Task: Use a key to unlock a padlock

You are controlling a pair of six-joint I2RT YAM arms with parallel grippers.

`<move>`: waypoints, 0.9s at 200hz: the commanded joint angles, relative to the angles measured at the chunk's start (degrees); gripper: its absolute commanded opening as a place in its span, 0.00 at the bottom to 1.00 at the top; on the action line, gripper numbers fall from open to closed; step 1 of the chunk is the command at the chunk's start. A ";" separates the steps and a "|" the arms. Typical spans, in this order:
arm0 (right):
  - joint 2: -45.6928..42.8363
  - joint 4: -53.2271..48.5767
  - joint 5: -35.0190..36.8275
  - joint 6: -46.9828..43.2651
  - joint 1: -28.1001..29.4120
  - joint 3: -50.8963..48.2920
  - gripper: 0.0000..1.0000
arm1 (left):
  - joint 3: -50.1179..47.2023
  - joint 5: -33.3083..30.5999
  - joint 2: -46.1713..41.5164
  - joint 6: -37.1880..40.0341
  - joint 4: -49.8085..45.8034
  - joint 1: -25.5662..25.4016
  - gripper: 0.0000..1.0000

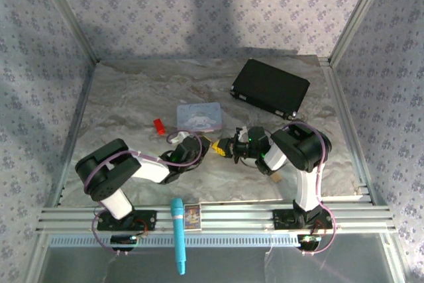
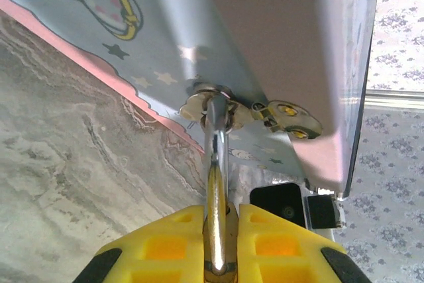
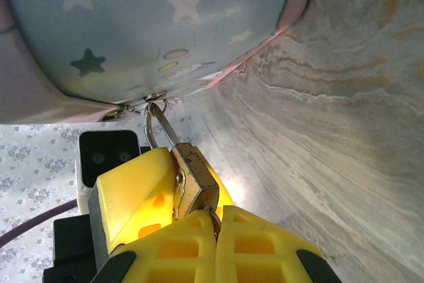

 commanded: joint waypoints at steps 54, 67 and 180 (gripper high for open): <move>-2.49 -1.73 7.45 -3.08 0.51 1.53 0.01 | 3.13 8.93 -0.13 -3.11 4.66 -2.37 0.00; -1.76 -1.63 7.10 -2.96 0.55 1.81 0.13 | 3.32 8.70 -0.61 -2.91 3.53 -2.36 0.00; -24.11 -39.72 16.70 -32.79 1.53 -1.94 0.42 | 4.97 5.07 -6.85 -0.38 -19.20 -0.18 0.00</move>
